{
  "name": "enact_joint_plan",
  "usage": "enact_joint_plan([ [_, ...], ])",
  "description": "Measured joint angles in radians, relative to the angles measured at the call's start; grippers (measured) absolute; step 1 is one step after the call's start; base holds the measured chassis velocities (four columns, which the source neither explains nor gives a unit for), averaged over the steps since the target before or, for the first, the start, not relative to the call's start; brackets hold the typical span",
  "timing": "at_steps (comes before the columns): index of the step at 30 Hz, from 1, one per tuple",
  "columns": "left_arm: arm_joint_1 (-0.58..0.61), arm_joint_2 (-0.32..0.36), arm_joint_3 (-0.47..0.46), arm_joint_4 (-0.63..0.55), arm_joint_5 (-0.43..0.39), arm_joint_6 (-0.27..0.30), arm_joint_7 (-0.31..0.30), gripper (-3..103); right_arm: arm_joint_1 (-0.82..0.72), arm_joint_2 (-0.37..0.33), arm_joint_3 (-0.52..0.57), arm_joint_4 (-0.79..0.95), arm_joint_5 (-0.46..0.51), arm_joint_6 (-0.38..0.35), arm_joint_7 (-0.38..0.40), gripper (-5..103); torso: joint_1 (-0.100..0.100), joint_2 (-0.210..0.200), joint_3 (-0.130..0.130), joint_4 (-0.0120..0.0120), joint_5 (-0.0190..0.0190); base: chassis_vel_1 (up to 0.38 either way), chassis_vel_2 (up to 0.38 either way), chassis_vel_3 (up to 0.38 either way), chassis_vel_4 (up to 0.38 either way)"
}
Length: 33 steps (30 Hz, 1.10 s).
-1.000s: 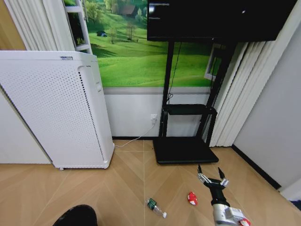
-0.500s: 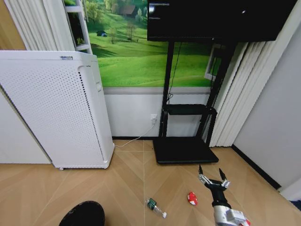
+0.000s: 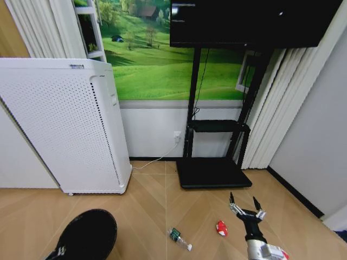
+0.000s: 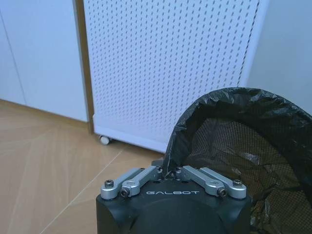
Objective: Pick up the trash bin and place the garbage on the floor into it.
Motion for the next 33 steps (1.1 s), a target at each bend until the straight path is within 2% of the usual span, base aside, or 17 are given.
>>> enact_joint_plan([
  [4,0.000,-0.014,0.018,-0.020,-0.006,-0.017,0.010,3,-0.015,0.005,-0.002,-0.009,-0.031,0.017,-0.037,100,0.000,0.000,0.000,0.0000,-0.0002,0.000,0.000,0.000,0.000],
  [14,0.019,-0.039,0.017,-0.012,0.006,-0.037,0.034,3,-0.015,0.006,-0.012,-0.009,-0.042,0.023,-0.040,100,0.000,0.000,0.000,0.0001,0.0000,0.036,0.035,-0.022,-0.027],
  [26,0.037,-0.038,0.003,-0.017,0.005,-0.060,0.053,3,0.024,-0.010,-0.019,-0.036,-0.019,0.030,-0.024,100,0.000,0.000,0.000,0.0001,-0.0001,0.194,0.166,-0.185,-0.198],
  [31,0.037,-0.035,0.005,-0.018,-0.045,-0.065,0.055,3,0.062,-0.043,-0.012,-0.083,-0.026,0.007,-0.019,100,0.000,0.000,0.000,-0.0001,-0.0004,0.217,0.147,-0.190,-0.186],
  [33,0.032,-0.034,0.014,-0.021,-0.091,-0.062,0.050,3,0.089,-0.064,-0.026,-0.139,-0.037,-0.003,-0.025,100,0.000,0.000,0.000,0.0002,-0.0004,0.087,0.035,-0.057,-0.067],
])
